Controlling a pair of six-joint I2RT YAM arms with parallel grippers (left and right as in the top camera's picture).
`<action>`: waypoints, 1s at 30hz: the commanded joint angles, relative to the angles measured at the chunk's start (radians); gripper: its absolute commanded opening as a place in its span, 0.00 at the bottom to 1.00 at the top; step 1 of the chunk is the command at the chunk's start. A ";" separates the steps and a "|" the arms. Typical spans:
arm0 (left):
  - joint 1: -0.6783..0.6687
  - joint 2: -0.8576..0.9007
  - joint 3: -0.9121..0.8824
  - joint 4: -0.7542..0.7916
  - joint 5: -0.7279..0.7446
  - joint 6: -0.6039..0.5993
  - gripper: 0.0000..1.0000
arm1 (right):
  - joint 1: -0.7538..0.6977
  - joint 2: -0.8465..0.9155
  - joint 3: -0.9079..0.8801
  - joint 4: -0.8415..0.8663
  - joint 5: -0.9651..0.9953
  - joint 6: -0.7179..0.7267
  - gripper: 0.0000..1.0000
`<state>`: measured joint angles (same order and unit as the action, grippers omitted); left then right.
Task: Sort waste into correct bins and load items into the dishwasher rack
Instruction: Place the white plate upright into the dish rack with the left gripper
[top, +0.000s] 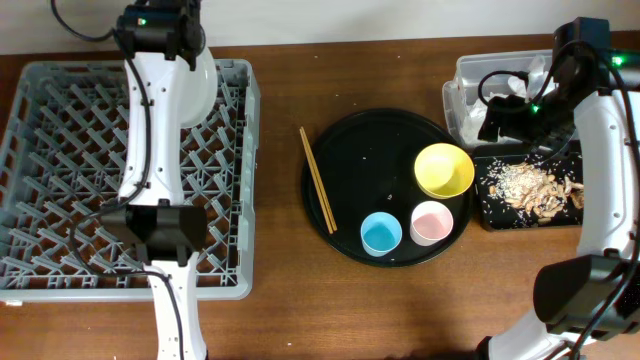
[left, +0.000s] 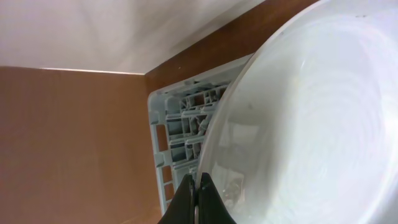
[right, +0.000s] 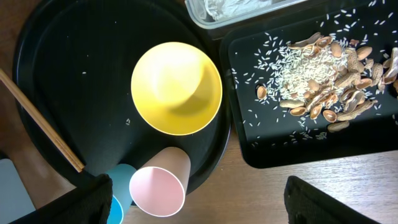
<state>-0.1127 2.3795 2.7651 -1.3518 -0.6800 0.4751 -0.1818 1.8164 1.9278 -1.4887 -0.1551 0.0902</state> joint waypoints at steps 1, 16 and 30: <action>-0.022 -0.031 0.000 0.002 -0.001 -0.017 0.00 | -0.002 -0.011 -0.005 -0.009 0.005 -0.003 0.91; -0.022 -0.030 -0.101 0.058 -0.042 0.013 0.00 | -0.002 -0.011 -0.005 -0.034 0.010 -0.005 0.92; -0.038 -0.029 -0.214 0.222 -0.384 0.110 0.00 | -0.002 -0.011 -0.005 -0.023 0.010 -0.005 0.92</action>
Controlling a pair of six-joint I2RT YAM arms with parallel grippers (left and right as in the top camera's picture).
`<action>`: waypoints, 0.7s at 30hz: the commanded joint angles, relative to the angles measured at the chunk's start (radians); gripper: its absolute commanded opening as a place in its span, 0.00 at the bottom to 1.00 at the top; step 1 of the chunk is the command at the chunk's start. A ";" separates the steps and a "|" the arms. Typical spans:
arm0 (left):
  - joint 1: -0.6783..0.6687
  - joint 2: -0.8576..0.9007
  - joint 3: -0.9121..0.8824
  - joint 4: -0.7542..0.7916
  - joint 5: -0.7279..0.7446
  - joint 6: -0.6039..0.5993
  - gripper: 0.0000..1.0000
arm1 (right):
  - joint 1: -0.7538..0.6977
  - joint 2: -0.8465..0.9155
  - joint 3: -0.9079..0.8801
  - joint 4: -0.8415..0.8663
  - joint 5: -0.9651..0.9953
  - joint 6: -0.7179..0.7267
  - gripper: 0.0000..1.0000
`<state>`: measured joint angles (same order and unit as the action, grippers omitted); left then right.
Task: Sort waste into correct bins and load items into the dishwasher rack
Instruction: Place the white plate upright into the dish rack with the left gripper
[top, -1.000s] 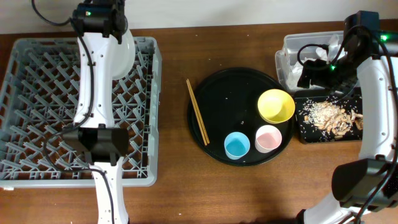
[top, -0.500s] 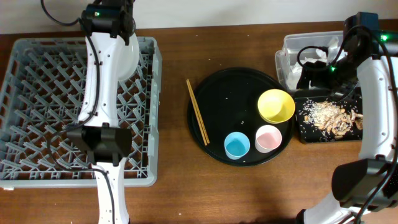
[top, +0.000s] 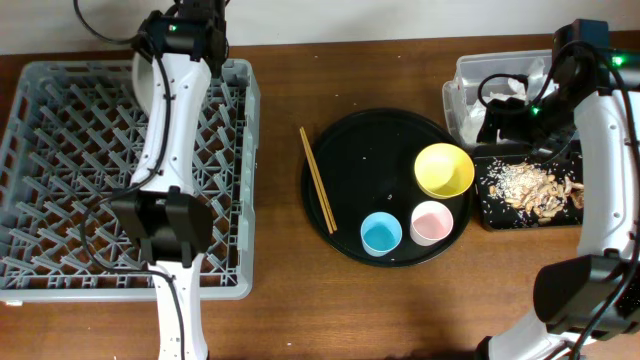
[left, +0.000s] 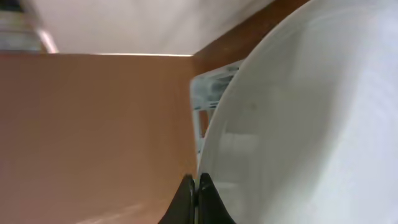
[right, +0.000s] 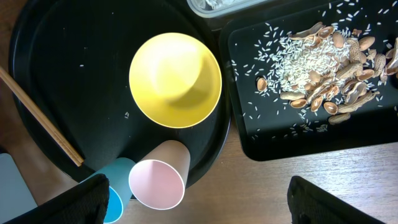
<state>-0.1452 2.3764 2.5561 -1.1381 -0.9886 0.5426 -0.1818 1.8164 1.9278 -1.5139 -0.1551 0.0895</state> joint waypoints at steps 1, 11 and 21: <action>-0.011 -0.026 -0.005 0.005 -0.050 0.042 0.00 | -0.002 -0.011 -0.005 0.001 0.010 -0.004 0.92; -0.058 -0.026 -0.005 -0.051 0.055 0.041 0.00 | -0.002 -0.011 -0.005 0.000 0.010 -0.007 0.93; -0.028 -0.026 -0.005 -0.125 -0.013 -0.134 0.00 | -0.002 -0.009 -0.005 0.000 0.010 -0.007 0.93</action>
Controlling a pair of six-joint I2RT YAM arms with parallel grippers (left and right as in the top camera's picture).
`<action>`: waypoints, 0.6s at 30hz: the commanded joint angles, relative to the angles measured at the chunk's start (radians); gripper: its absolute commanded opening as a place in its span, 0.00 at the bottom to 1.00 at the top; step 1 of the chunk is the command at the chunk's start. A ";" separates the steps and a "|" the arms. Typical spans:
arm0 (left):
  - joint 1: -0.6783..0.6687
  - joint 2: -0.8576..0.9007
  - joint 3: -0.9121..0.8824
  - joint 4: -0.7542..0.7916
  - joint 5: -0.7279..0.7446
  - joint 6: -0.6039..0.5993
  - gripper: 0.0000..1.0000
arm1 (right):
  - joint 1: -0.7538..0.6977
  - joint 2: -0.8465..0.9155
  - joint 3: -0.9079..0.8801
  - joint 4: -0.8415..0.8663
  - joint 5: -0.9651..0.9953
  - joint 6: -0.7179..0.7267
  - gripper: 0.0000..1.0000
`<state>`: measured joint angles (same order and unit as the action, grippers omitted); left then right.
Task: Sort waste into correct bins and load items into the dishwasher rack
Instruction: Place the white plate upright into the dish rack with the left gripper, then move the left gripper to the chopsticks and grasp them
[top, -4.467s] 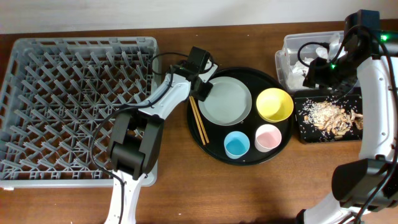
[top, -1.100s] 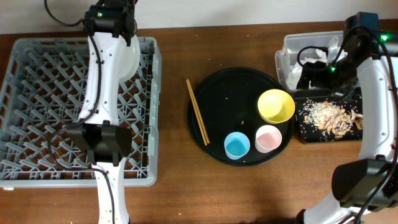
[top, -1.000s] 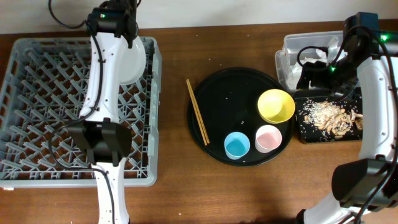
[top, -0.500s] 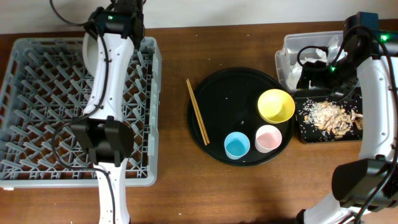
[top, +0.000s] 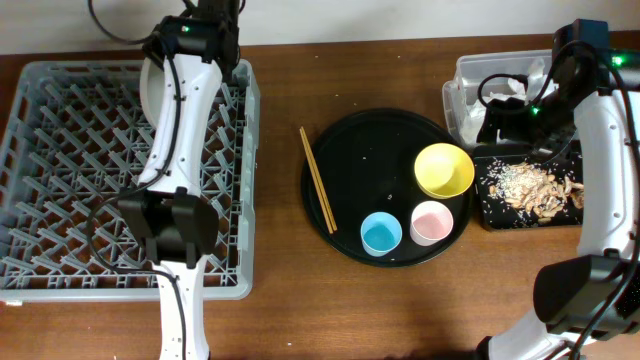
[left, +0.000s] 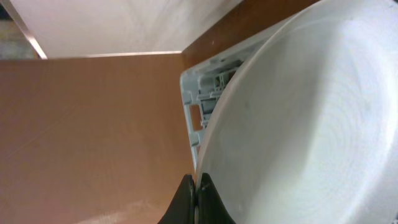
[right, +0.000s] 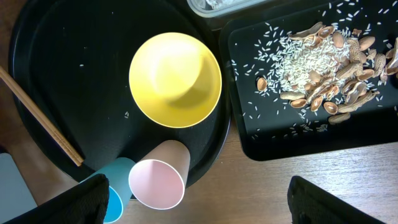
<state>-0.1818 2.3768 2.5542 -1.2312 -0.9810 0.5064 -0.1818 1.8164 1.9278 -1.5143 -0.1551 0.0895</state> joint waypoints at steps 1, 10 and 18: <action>0.008 -0.027 -0.003 -0.057 -0.019 -0.148 0.00 | -0.002 -0.009 -0.005 0.000 0.010 -0.007 0.93; 0.032 -0.027 -0.003 -0.102 0.177 -0.181 0.52 | -0.002 -0.009 -0.005 -0.001 0.036 -0.007 0.93; 0.033 -0.077 0.094 -0.098 0.180 -0.305 0.99 | -0.002 -0.009 -0.005 0.000 0.036 -0.007 0.93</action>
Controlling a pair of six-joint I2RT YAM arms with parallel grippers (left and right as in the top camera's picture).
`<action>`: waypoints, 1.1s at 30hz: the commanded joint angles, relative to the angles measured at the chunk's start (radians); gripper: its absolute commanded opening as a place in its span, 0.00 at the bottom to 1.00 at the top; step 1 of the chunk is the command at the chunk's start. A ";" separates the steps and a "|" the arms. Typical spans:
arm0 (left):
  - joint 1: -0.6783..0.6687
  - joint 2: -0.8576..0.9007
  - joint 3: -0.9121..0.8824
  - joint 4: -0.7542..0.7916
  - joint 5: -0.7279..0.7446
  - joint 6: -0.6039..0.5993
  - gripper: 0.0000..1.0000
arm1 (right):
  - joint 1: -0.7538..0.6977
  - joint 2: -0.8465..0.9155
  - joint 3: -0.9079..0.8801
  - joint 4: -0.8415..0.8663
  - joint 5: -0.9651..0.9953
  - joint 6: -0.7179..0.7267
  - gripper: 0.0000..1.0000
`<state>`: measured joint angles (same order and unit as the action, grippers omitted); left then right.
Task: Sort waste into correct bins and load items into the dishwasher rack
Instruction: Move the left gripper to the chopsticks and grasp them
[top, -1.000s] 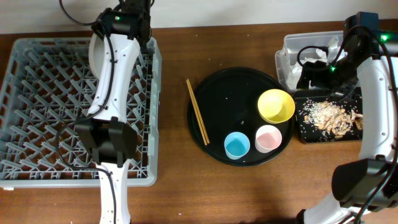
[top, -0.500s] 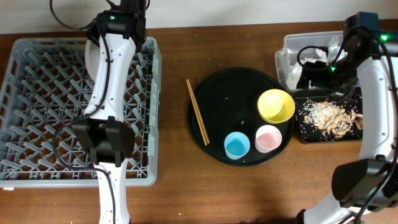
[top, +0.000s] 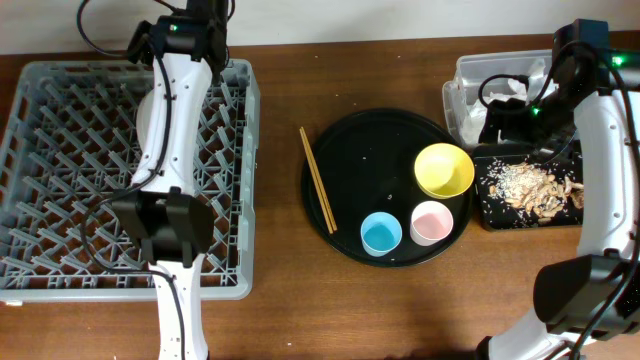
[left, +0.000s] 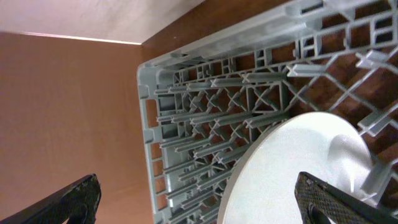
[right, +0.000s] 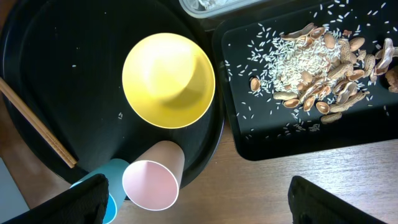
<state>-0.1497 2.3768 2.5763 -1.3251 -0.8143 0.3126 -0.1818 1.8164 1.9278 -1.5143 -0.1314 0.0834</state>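
The white plate (left: 298, 171) stands on edge between the tines at the far end of the grey dishwasher rack (top: 60, 180). My left gripper (left: 198, 205) hangs open just above it, fingers on either side and clear of the rim; from overhead the left gripper (top: 190, 28) is at the rack's back right corner. My right gripper (right: 199, 205) is open and empty, high over the round black tray (top: 350, 150). On that tray are a yellow bowl (right: 168, 81), a pink cup (right: 152, 182) and a blue cup (top: 381, 233).
A pair of wooden chopsticks (top: 318, 179) lies across the round tray's left edge. A rectangular black tray (top: 530, 215) with rice and peanut shells sits at the right. Behind it stands a clear bin (top: 470, 70) with crumpled paper.
My left gripper was shut on the plate's rim and is now open, with the plate left standing in the rack. The right wrist view has shifted slightly; the tray items are unmoved.
My left gripper held the white plate by its rim over the rack's back right corner. It kept hold while the plate came closer to the rack's far wall. Now the plate stands in the tines and the gripper is open. The right arm stayed over the tray.
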 joint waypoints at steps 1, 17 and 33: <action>-0.013 -0.118 0.089 -0.014 0.088 -0.130 0.99 | -0.002 -0.009 -0.005 0.002 0.012 -0.001 0.93; -0.468 -0.116 -0.467 0.000 0.740 -0.851 0.90 | -0.002 -0.009 -0.005 0.009 0.012 -0.001 0.98; -0.517 -0.100 -0.648 0.169 0.747 -0.965 0.89 | -0.002 -0.009 -0.005 -0.001 0.004 0.003 1.00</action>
<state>-0.6655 2.2711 1.9408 -1.1542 -0.0635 -0.6189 -0.1818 1.8164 1.9270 -1.5143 -0.1287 0.0795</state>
